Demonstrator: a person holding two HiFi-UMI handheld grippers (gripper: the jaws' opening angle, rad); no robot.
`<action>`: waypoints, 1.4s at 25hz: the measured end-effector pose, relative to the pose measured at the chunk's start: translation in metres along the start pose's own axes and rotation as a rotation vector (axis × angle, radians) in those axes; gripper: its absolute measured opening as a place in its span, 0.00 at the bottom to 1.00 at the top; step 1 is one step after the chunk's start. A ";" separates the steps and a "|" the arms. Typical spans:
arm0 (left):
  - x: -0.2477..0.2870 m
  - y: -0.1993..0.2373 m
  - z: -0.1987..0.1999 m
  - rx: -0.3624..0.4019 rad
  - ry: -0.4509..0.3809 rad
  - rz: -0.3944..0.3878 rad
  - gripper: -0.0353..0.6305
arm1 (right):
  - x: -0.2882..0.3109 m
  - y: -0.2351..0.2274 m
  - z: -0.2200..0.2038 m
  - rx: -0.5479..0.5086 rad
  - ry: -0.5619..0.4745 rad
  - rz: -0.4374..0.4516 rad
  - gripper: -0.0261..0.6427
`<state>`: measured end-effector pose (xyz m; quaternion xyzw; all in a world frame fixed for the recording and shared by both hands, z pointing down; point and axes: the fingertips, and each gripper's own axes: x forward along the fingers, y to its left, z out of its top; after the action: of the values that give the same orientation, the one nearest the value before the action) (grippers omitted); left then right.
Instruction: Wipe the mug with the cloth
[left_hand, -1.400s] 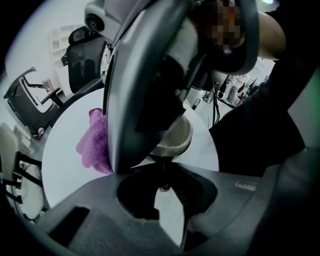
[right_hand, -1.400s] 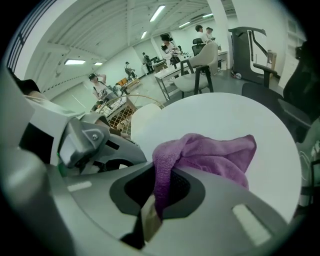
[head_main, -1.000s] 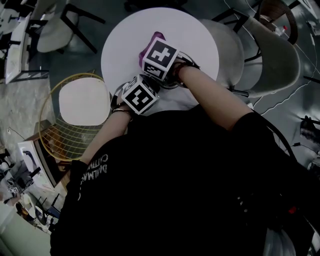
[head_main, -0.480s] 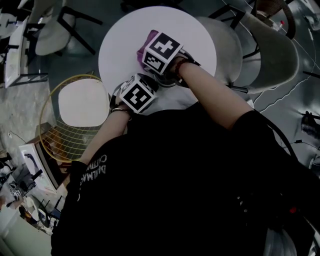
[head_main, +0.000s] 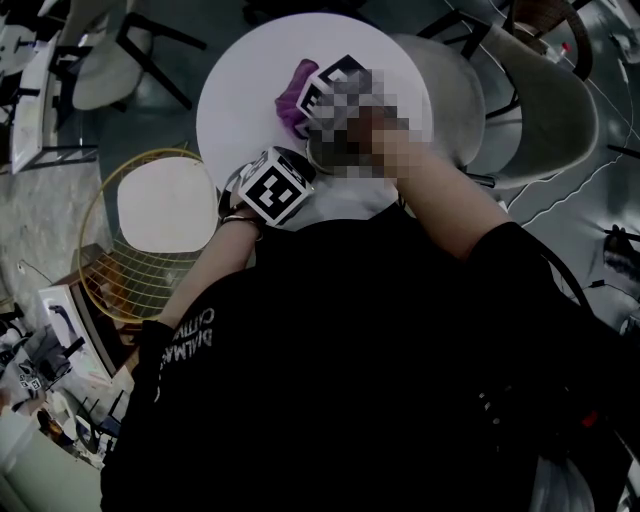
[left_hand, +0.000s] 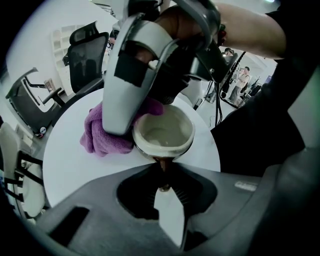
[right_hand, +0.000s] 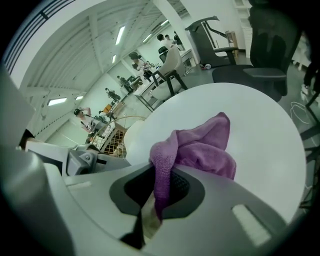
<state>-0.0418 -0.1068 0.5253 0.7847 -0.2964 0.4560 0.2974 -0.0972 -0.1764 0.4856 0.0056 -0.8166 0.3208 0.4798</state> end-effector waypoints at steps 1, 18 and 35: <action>0.000 0.000 0.000 -0.001 0.003 0.001 0.15 | -0.001 -0.002 0.000 0.012 -0.009 0.004 0.08; 0.001 0.001 0.002 -0.018 0.030 0.045 0.15 | -0.024 -0.032 -0.006 0.115 -0.151 0.013 0.09; 0.005 -0.010 0.000 -0.029 0.080 0.037 0.15 | -0.046 -0.050 -0.031 0.356 -0.376 0.074 0.09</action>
<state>-0.0329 -0.1013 0.5276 0.7559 -0.3052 0.4881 0.3119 -0.0319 -0.2136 0.4859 0.1197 -0.8217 0.4702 0.2990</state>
